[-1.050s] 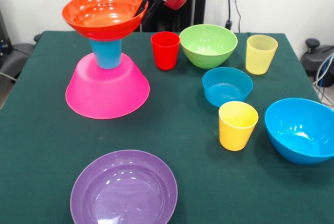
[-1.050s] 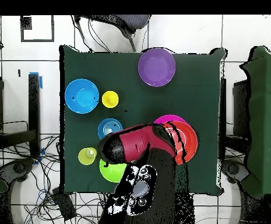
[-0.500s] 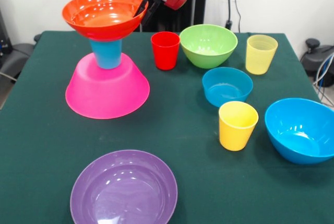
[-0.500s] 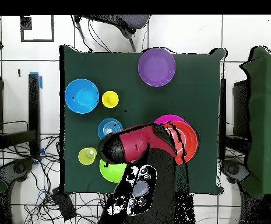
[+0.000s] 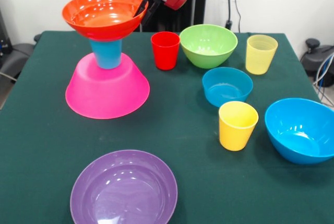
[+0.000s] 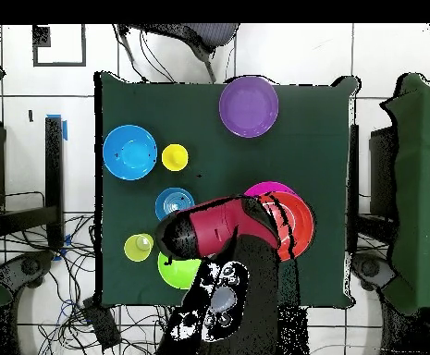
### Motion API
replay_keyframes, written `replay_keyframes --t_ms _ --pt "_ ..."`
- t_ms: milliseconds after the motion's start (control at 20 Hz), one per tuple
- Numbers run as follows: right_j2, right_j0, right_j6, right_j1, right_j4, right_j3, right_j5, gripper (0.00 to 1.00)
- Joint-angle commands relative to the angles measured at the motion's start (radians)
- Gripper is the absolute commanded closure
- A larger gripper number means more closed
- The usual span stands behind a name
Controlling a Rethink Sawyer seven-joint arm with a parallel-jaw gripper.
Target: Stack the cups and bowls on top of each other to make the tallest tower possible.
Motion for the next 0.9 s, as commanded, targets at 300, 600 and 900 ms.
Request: replay_keyframes --t_ms 300,600,900 --pt "0.097 0.004 -0.127 0.018 -0.069 -0.004 0.025 1.0" --pt "0.097 0.002 -0.128 0.013 -0.074 0.005 0.009 1.0" --pt "0.096 -0.006 -0.133 0.008 -0.087 0.019 -0.017 1.0"
